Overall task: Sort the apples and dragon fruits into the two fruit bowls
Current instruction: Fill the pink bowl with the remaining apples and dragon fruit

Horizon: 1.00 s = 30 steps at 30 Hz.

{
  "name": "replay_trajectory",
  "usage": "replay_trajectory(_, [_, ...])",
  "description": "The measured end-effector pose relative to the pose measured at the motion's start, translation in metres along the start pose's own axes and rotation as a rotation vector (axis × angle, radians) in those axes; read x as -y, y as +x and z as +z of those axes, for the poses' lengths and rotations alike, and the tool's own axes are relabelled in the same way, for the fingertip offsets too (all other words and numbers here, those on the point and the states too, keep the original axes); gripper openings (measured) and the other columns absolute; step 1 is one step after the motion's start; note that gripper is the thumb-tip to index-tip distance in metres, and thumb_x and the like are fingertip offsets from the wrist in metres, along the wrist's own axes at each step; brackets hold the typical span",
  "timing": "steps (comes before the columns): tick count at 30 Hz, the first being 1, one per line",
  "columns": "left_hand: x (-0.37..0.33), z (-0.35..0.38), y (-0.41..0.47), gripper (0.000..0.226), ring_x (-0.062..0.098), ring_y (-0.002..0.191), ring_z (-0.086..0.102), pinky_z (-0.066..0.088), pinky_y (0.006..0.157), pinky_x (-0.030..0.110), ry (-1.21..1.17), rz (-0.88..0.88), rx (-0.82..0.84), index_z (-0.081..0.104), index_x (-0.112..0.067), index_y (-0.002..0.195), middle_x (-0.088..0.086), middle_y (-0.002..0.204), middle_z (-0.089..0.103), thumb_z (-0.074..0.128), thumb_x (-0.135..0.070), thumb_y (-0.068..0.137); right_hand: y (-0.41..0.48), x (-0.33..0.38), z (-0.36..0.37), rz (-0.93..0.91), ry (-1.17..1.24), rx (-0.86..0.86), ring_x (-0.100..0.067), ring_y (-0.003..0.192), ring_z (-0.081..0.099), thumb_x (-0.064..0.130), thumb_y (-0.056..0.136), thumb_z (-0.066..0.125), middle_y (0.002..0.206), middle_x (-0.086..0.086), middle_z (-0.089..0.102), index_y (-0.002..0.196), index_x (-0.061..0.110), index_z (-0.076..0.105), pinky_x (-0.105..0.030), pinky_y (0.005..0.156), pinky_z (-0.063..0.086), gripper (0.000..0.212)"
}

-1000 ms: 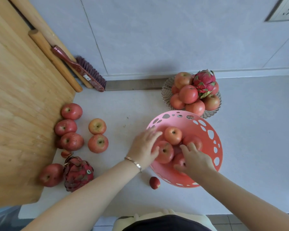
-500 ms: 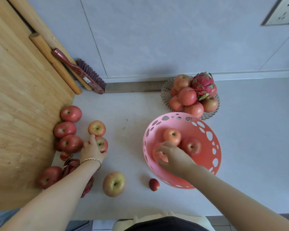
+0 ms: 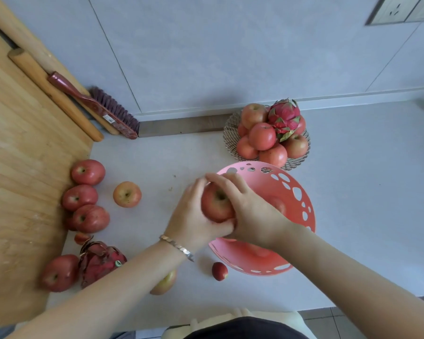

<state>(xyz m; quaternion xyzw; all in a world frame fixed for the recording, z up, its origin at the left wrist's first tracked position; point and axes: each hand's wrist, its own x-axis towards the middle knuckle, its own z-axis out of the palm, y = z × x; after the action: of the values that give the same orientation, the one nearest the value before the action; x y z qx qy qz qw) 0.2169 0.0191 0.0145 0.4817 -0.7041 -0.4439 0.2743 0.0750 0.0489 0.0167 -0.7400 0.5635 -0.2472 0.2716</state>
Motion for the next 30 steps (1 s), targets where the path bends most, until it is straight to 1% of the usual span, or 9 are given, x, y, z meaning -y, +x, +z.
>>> replay_trajectory(3, [-0.001,0.017,0.002,0.06,-0.006,0.102,0.057,0.048,0.087,0.016,-0.134,-0.077,0.148,0.043,-0.058,0.099,-0.024,0.107,0.056,0.072,-0.041,0.05,-0.011,-0.02,-0.007,0.124,0.059,-0.04,-0.016,0.109,0.053,0.035,0.054,0.072,0.123,-0.004,0.05,0.135,0.024,0.038,-0.037,0.092,0.047,0.089])
replay_trajectory(5, [0.005,0.023,0.005,0.058,-0.001,0.106,0.056,0.047,0.091,0.021,-0.127,-0.104,0.196,0.04,-0.057,0.107,-0.025,0.113,0.052,0.071,-0.043,0.061,-0.017,-0.039,-0.008,0.232,0.076,-0.114,-0.006,0.107,0.046,0.039,0.051,0.074,0.117,-0.001,0.051,0.132,0.018,0.044,-0.027,0.096,0.041,0.089])
replay_trajectory(8, [0.019,0.028,0.011,0.048,0.011,0.112,0.052,0.039,0.099,0.023,0.056,-0.106,0.131,0.047,-0.026,0.123,-0.004,0.122,0.054,0.066,-0.023,0.079,-0.012,-0.069,-0.012,0.465,0.077,-0.314,-0.019,0.111,0.047,0.03,0.057,0.083,0.121,-0.006,0.046,0.128,0.016,0.047,-0.018,0.092,0.031,0.08])
replay_trajectory(10, [0.03,0.03,0.012,0.045,0.02,0.121,0.046,0.033,0.102,0.026,0.263,-0.055,0.062,0.052,-0.015,0.122,0.005,0.126,0.053,0.063,-0.015,0.079,-0.004,-0.083,-0.015,0.643,0.091,-0.353,-0.027,0.109,0.051,0.03,0.063,0.081,0.122,-0.009,0.04,0.129,0.021,0.044,-0.026,0.09,0.038,0.077])
replay_trajectory(12, [0.039,0.031,0.01,0.045,0.023,0.128,0.04,0.029,0.106,0.029,0.371,-0.062,0.05,0.054,-0.013,0.12,0.008,0.129,0.049,0.062,-0.014,0.077,0.004,-0.096,-0.014,0.717,0.071,-0.326,-0.03,0.106,0.053,0.033,0.066,0.078,0.12,-0.01,0.039,0.131,0.024,0.041,-0.032,0.089,0.042,0.076])
replay_trajectory(17, [0.049,0.034,0.001,0.044,0.019,0.131,0.034,0.027,0.105,0.021,0.389,-0.1,0.067,0.051,-0.015,0.122,0.005,0.134,0.04,0.06,-0.012,0.079,0.013,-0.11,0.007,0.742,-0.071,-0.276,-0.036,0.117,0.039,0.039,0.068,0.075,0.119,-0.016,0.041,0.13,0.026,0.043,-0.04,0.097,0.036,0.071])
replay_trajectory(21, [0.051,0.031,0.002,0.044,0.021,0.121,0.042,0.037,0.099,0.025,0.372,-0.111,0.074,0.051,-0.015,0.121,0.003,0.13,0.043,0.059,-0.01,0.078,0.01,-0.112,0.022,0.706,-0.266,-0.293,-0.041,0.121,0.03,0.042,0.078,0.067,0.136,-0.022,0.029,0.137,0.021,0.036,-0.046,0.102,0.031,0.071])
replay_trajectory(25, [0.054,0.031,0.003,0.043,0.021,0.121,0.043,0.038,0.099,0.025,0.372,-0.103,0.073,0.052,-0.012,0.12,0.004,0.13,0.044,0.059,-0.008,0.078,0.009,-0.11,0.02,0.684,-0.325,-0.239,-0.04,0.126,0.025,0.044,0.082,0.061,0.145,-0.02,0.019,0.14,0.022,0.03,-0.049,0.103,0.032,0.069])
replay_trajectory(30, [0.059,0.035,-0.002,0.039,0.018,0.139,0.024,0.034,0.108,0.03,0.354,-0.094,0.103,0.052,-0.01,0.119,0.005,0.135,0.041,0.056,-0.007,0.08,0.004,-0.108,0.017,0.607,-0.371,-0.165,-0.04,0.132,0.022,0.039,0.087,0.056,0.149,-0.018,0.019,0.144,0.018,0.027,-0.049,0.108,0.028,0.066])
